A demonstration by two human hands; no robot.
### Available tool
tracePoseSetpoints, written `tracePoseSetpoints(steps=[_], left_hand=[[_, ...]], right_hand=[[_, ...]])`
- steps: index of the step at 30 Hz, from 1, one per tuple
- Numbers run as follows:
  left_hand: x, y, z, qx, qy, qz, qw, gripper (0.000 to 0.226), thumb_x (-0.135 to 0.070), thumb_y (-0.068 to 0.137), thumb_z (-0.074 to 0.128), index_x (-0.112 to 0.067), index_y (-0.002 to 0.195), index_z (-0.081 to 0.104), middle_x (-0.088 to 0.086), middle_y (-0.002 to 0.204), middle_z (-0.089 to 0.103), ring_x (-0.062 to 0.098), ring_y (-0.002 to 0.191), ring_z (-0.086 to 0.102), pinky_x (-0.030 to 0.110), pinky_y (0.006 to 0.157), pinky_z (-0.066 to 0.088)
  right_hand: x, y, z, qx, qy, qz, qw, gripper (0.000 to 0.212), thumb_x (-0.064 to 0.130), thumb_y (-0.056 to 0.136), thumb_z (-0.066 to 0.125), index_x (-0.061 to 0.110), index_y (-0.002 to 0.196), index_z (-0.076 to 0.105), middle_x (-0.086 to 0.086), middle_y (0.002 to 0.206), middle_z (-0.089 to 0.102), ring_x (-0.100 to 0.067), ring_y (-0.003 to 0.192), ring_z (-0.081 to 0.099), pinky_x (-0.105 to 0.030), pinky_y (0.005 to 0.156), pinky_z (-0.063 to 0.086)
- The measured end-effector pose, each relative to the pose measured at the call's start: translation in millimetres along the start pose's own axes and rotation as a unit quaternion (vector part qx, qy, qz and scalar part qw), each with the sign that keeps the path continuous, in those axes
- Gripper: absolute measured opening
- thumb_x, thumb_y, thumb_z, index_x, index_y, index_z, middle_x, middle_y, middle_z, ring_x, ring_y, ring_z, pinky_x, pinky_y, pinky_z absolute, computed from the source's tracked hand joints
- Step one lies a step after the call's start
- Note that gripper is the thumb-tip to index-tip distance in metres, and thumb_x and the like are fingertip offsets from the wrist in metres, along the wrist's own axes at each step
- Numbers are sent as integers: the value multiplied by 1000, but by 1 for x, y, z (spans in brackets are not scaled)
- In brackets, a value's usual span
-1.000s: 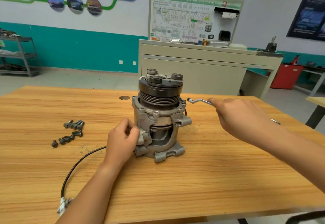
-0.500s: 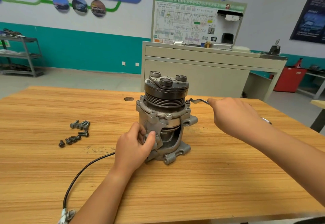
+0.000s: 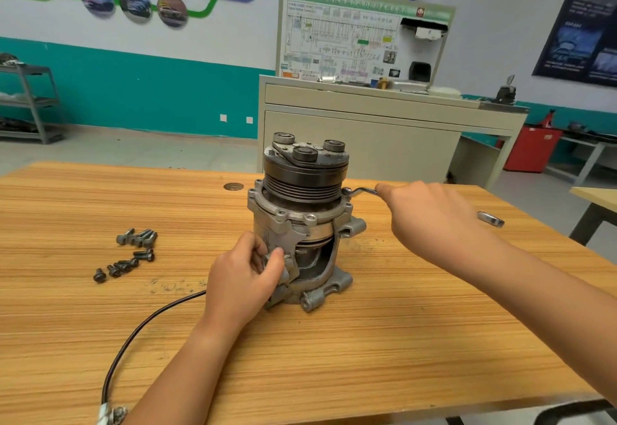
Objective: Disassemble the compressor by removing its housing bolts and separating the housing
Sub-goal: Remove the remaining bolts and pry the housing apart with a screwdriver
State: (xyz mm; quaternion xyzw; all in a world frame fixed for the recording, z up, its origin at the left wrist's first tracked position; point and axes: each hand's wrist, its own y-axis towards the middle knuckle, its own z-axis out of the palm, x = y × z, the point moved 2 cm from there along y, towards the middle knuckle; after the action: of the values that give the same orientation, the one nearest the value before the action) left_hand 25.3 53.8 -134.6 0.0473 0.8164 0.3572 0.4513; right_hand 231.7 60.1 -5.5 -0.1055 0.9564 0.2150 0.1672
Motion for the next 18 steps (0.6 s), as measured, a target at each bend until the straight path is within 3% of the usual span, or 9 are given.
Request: tracePoseSetpoints(steps=[6, 10, 14, 18], left_hand=[[-1, 0, 0, 0, 7, -11, 1000, 25, -18, 81, 66, -18, 65, 46, -1, 53, 53, 16, 52, 52, 41, 52, 43], [-2, 1, -1, 0, 8, -10, 1000, 26, -16, 81, 66, -18, 65, 46, 2, 53, 54, 20, 52, 53, 42, 52, 43], [-2, 1, -2, 0, 10, -11, 1000, 28, -15, 81, 67, -19, 64, 45, 3, 53, 53, 20, 52, 52, 41, 52, 42], [-2, 2, -2, 6, 16, -16, 1000, 25, -18, 81, 65, -19, 66, 45, 2, 53, 53, 20, 51, 52, 41, 51, 42]], right_hand=[[0, 0, -4, 4, -14, 4, 1000, 47, -4, 87, 39, 19, 129, 42, 1, 60, 29, -21, 61, 37, -26, 40, 21], [2, 7, -8, 13, -29, 0, 999, 42, -3, 89, 39, 14, 127, 43, 0, 60, 28, -24, 68, 41, -30, 48, 29], [13, 6, -6, 55, -62, -38, 996, 37, -2, 89, 43, 8, 125, 38, -1, 63, 29, -17, 52, 33, -26, 40, 21], [20, 5, -3, 70, -92, -65, 991, 42, -1, 89, 46, 2, 128, 34, -3, 64, 27, -15, 49, 27, -26, 41, 26]])
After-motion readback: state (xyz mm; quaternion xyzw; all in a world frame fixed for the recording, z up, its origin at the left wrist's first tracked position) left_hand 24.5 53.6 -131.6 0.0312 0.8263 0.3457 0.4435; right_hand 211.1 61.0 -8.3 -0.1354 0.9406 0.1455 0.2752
